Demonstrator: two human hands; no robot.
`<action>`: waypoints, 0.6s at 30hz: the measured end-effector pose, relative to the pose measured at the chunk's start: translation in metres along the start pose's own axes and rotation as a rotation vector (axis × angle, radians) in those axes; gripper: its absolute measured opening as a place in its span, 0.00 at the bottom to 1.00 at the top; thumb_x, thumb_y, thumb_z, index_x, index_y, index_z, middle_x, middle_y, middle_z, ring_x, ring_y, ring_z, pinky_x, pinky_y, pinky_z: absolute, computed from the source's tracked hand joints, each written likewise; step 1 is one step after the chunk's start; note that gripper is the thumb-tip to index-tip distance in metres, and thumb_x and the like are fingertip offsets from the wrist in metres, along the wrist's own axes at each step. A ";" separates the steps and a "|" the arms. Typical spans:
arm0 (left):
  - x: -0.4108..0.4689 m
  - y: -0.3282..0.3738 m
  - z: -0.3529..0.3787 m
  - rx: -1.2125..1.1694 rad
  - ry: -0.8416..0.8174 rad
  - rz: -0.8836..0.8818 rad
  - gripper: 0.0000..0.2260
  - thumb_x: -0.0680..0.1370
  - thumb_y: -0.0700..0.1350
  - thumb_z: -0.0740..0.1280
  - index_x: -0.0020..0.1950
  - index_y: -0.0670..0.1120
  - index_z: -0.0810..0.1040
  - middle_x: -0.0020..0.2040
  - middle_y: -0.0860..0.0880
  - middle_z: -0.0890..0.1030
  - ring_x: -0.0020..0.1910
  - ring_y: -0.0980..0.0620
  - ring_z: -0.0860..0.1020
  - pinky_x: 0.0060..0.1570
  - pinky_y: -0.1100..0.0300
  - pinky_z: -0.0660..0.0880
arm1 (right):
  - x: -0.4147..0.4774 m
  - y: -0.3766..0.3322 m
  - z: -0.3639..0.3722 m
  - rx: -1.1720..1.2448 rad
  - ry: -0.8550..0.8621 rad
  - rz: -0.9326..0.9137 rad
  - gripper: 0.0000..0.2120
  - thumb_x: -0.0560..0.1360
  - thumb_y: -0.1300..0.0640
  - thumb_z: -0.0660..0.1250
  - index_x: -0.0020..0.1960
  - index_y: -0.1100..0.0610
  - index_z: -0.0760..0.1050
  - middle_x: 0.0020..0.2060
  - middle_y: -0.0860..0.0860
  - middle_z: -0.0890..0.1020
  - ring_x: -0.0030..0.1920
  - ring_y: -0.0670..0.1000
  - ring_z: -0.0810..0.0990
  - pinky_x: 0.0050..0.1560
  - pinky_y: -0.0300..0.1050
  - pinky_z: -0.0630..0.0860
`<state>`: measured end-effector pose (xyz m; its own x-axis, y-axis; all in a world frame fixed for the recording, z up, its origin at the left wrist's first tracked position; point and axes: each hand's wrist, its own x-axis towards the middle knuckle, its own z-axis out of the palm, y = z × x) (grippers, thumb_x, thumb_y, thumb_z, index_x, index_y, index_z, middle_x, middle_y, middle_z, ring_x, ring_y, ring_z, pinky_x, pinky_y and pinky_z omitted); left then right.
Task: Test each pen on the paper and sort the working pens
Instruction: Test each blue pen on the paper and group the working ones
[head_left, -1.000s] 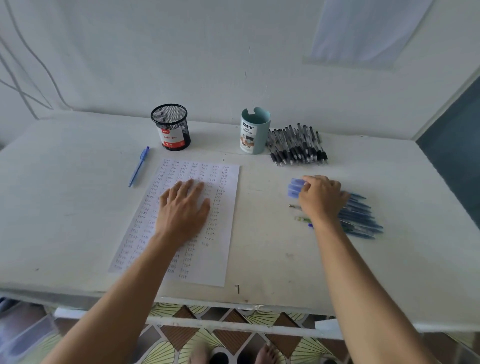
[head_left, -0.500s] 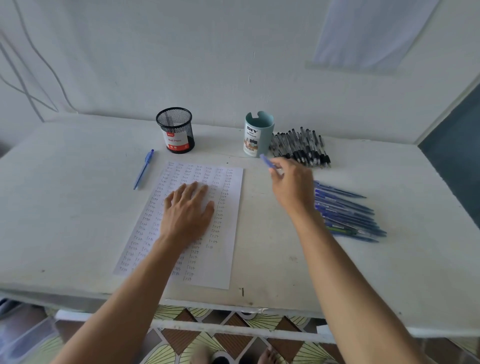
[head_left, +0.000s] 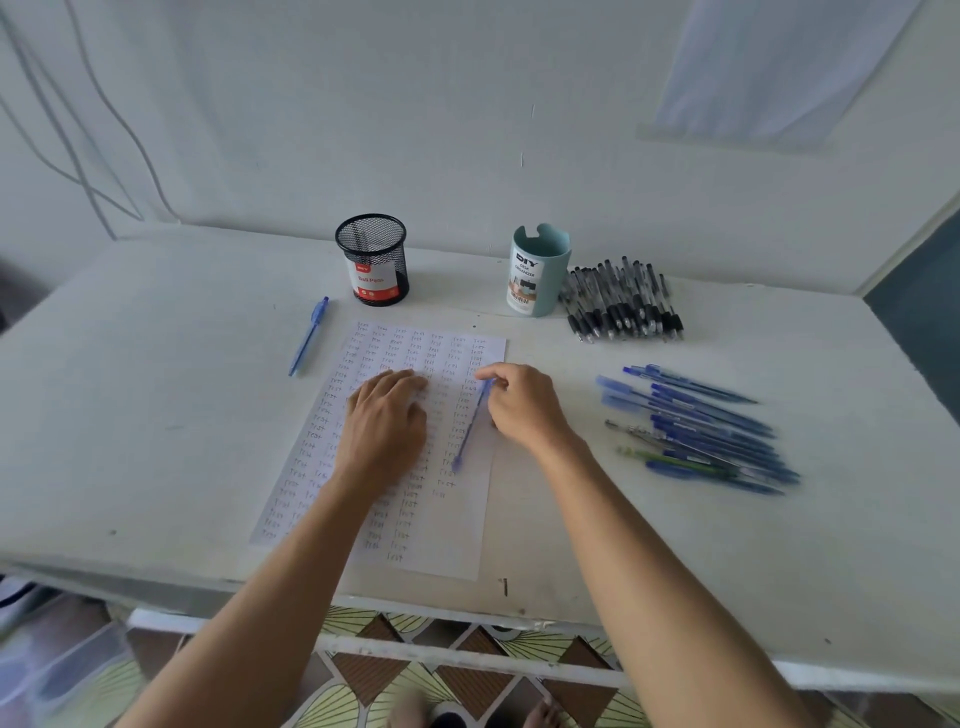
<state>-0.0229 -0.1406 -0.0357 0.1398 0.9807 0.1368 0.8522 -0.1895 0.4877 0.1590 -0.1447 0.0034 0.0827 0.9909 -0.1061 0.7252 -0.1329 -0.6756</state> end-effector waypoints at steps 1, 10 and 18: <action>0.000 0.000 0.000 -0.003 0.006 0.002 0.19 0.82 0.43 0.57 0.72 0.49 0.74 0.74 0.51 0.72 0.76 0.50 0.63 0.76 0.51 0.54 | -0.001 0.002 -0.003 -0.045 -0.027 -0.017 0.22 0.78 0.67 0.56 0.65 0.52 0.79 0.61 0.55 0.77 0.59 0.55 0.77 0.61 0.45 0.73; -0.001 0.008 -0.019 -0.388 0.099 -0.288 0.22 0.79 0.35 0.56 0.67 0.50 0.78 0.70 0.50 0.76 0.72 0.48 0.69 0.68 0.53 0.65 | -0.002 0.023 -0.010 -0.325 0.045 -0.148 0.09 0.78 0.50 0.69 0.58 0.48 0.80 0.61 0.51 0.74 0.60 0.55 0.73 0.56 0.50 0.74; 0.003 0.003 -0.040 -0.800 0.191 -0.375 0.11 0.80 0.40 0.64 0.56 0.49 0.82 0.55 0.58 0.82 0.56 0.62 0.78 0.62 0.57 0.74 | -0.009 0.028 0.001 -0.107 0.215 -0.120 0.07 0.79 0.51 0.68 0.54 0.53 0.76 0.50 0.48 0.83 0.52 0.56 0.78 0.49 0.50 0.71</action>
<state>-0.0402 -0.1400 0.0007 -0.2239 0.9735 -0.0460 0.2093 0.0942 0.9733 0.1777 -0.1576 -0.0150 0.1270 0.9827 0.1351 0.8057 -0.0227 -0.5919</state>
